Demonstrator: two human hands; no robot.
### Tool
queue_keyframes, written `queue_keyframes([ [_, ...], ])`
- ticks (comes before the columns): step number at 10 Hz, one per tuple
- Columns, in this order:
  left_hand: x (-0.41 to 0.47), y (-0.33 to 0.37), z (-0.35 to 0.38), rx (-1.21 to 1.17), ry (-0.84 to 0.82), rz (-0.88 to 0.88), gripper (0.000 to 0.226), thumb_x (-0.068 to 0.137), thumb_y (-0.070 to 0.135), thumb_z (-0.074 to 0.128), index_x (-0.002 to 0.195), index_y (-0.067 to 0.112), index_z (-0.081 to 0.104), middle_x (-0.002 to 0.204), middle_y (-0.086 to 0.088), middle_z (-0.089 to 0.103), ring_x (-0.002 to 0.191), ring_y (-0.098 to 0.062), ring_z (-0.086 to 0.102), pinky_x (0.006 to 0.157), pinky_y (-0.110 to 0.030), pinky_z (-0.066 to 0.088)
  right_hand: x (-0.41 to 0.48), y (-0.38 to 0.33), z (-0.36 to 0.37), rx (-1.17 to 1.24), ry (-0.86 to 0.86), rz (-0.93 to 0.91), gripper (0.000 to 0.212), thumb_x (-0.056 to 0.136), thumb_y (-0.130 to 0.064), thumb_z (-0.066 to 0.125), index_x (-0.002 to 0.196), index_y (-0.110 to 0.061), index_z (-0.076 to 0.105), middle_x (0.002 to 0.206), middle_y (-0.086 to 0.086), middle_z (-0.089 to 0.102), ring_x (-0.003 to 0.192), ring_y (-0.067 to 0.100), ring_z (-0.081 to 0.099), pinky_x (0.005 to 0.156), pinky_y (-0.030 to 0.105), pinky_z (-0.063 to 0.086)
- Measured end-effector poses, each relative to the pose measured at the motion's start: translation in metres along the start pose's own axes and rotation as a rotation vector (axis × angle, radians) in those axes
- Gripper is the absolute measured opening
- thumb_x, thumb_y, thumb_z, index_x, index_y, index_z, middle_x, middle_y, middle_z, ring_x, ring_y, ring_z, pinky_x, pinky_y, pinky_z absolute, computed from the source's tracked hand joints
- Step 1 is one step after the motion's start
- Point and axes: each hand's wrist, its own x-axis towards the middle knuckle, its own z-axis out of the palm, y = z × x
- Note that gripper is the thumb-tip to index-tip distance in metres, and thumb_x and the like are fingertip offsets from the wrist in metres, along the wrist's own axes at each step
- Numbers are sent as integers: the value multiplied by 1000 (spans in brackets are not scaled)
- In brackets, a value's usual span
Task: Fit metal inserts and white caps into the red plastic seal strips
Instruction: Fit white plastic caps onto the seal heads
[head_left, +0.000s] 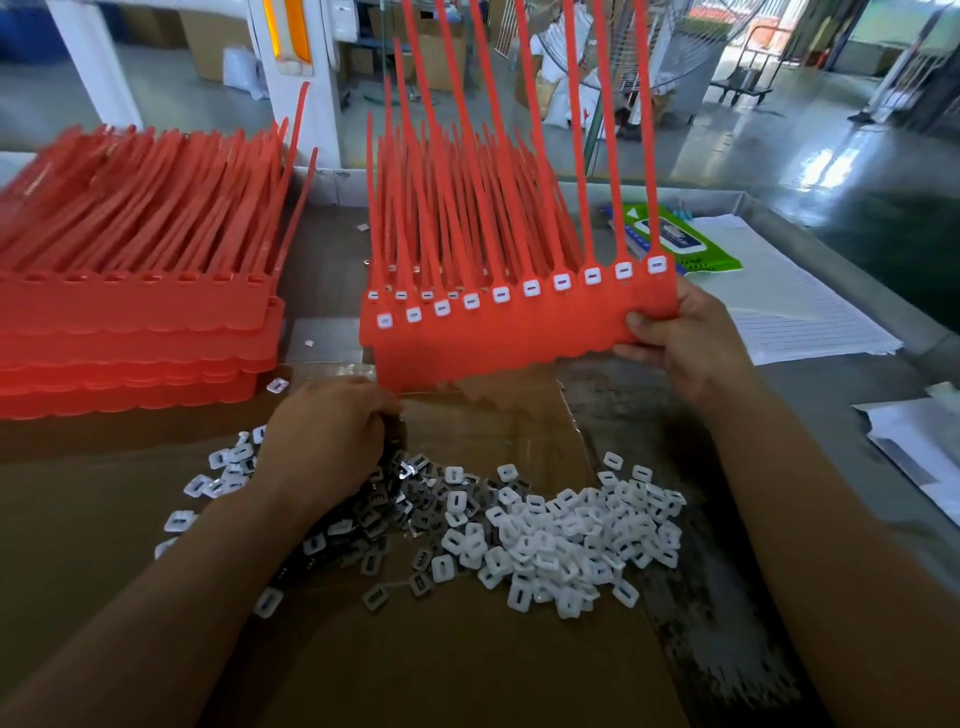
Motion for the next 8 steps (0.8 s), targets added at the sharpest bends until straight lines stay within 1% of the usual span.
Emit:
queue_keyframes([
  [1, 0, 0, -1, -34, 37, 11, 28, 74, -7, 52, 83, 8, 73, 91, -8, 71, 84, -29, 65, 77, -39, 51, 11, 4, 14, 76, 10, 59, 46, 86, 11, 50, 128, -7, 44, 120, 8, 54, 103, 24, 57, 59, 23, 57],
  [2, 0, 0, -2, -35, 38, 12, 27, 75, -3, 50, 82, 10, 73, 90, -6, 71, 83, -27, 65, 77, -40, 51, 25, 9, 25, 93, 14, 119, 46, 87, 12, 47, 129, -7, 43, 116, 7, 53, 101, 23, 55, 53, 21, 56],
  [3, 0, 1, -2, -49, 47, -7, 24, 74, -5, 55, 80, 10, 73, 85, -7, 71, 78, -27, 65, 74, -41, 52, 37, 14, 30, 30, 55, 173, 43, 87, 9, 50, 127, -4, 46, 114, 7, 53, 97, 21, 55, 50, 18, 54],
  [4, 0, 0, -2, -53, 32, -9, 24, 75, -4, 55, 80, 11, 73, 84, -7, 71, 77, -26, 65, 72, -42, 51, 41, 22, 30, -126, 117, 133, 32, 84, 1, 60, 115, 3, 52, 102, 11, 59, 73, 11, 60, 45, 17, 50],
  [5, 0, 1, -2, -58, 20, -12, 26, 76, -4, 52, 78, 13, 73, 82, -5, 71, 76, -25, 64, 73, -40, 51, 39, 27, 23, -585, 191, -21, 35, 78, -23, 72, 106, -6, 59, 93, 4, 60, 70, 9, 56, 63, 23, 42],
  [6, -1, -2, -2, -61, 3, -36, 30, 75, -3, 49, 76, 15, 72, 83, -3, 71, 77, -22, 63, 75, -39, 50, 29, 26, 14, -720, 184, -45, 46, 79, -37, 68, 113, -9, 56, 110, 6, 60, 96, 19, 56, 79, 30, 39],
  [7, 1, -1, -2, -80, -48, -91, 33, 77, -1, 48, 91, 17, 71, 99, -1, 69, 89, -17, 61, 85, -30, 45, 10, 16, 10, -758, 184, -58, 46, 84, -38, 61, 120, -10, 52, 117, 8, 58, 106, 23, 54, 87, 35, 39],
  [8, -1, 4, -8, -156, -48, -197, 34, 81, 0, 50, 102, 18, 68, 111, -1, 66, 82, -9, 56, 70, -5, 35, -18, 10, 3, -730, 219, -153, 38, 84, -35, 62, 115, -14, 55, 92, -4, 57, 90, 15, 53, 79, 27, 37],
])
